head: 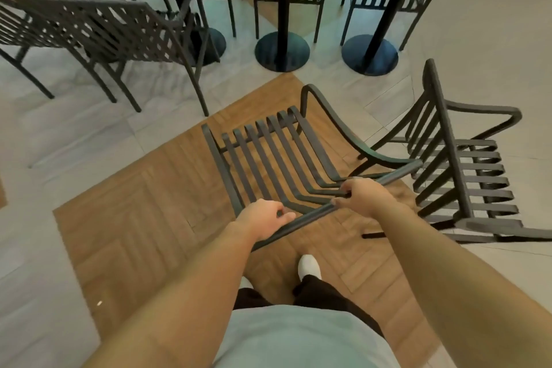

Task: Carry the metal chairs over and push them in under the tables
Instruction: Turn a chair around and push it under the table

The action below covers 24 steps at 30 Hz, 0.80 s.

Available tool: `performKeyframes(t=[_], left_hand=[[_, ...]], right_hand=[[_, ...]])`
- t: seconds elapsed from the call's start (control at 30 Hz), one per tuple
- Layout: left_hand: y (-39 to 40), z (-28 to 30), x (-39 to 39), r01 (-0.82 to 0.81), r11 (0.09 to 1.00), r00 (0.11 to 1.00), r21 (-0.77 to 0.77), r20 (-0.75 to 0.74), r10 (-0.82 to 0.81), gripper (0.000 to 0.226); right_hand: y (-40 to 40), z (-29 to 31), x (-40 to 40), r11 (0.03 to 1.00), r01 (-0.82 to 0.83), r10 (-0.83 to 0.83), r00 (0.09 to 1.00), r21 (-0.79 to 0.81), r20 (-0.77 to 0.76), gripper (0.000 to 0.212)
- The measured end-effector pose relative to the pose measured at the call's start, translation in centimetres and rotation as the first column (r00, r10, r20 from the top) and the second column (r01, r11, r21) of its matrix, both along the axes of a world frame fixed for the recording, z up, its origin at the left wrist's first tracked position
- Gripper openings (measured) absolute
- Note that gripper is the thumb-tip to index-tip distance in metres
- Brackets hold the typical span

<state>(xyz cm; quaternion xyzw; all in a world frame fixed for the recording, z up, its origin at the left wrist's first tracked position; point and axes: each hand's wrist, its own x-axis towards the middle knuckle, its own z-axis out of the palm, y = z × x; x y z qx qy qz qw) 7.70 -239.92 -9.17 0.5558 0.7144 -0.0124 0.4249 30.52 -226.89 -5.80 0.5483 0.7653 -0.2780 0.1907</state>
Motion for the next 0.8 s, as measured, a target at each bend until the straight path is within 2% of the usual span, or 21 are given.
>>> performKeyframes(t=[0.07, 0.17, 0.27, 0.4, 0.6, 0.8], left_hand=[[0.2, 0.1, 1.2, -0.032, 0.999, 0.999, -0.023, 0.01, 0.033, 0.058], [0.6, 0.2, 3.3, -0.03, 0.998, 0.999, -0.056, 0.03, 0.032, 0.062], [1.3, -0.3, 5.2, -0.049, 0.996, 0.999, -0.077, 0.017, 0.05, 0.053], [2.3, -1.7, 7.2, -0.056, 0.993, 0.992, -0.107, -0.117, 0.044, 0.039], [2.4, -2.9, 8.1, -0.098, 0.983, 0.969, -0.152, -0.241, 0.059, 0.022], [2.3, -2.8, 7.8, -0.081, 0.981, 0.97, -0.178, -0.239, 0.037, 0.022]], right_hand=[[1.2, -0.2, 0.8, 0.997, -0.072, 0.073, 0.996, -0.035, 0.046, 0.056], [3.0, -0.7, 1.9, 0.981, -0.188, 0.192, 0.975, -0.049, 0.108, 0.053], [4.6, -1.6, 2.7, 0.957, -0.28, 0.288, 0.948, -0.07, 0.139, 0.046], [5.7, -2.9, 2.8, 0.907, -0.417, 0.421, 0.891, -0.062, 0.173, 0.031], [5.8, -5.0, 2.3, 0.87, -0.493, 0.488, 0.851, -0.025, 0.196, 0.019], [6.0, -5.5, 2.2, 0.832, -0.555, 0.543, 0.812, -0.006, 0.214, 0.021]])
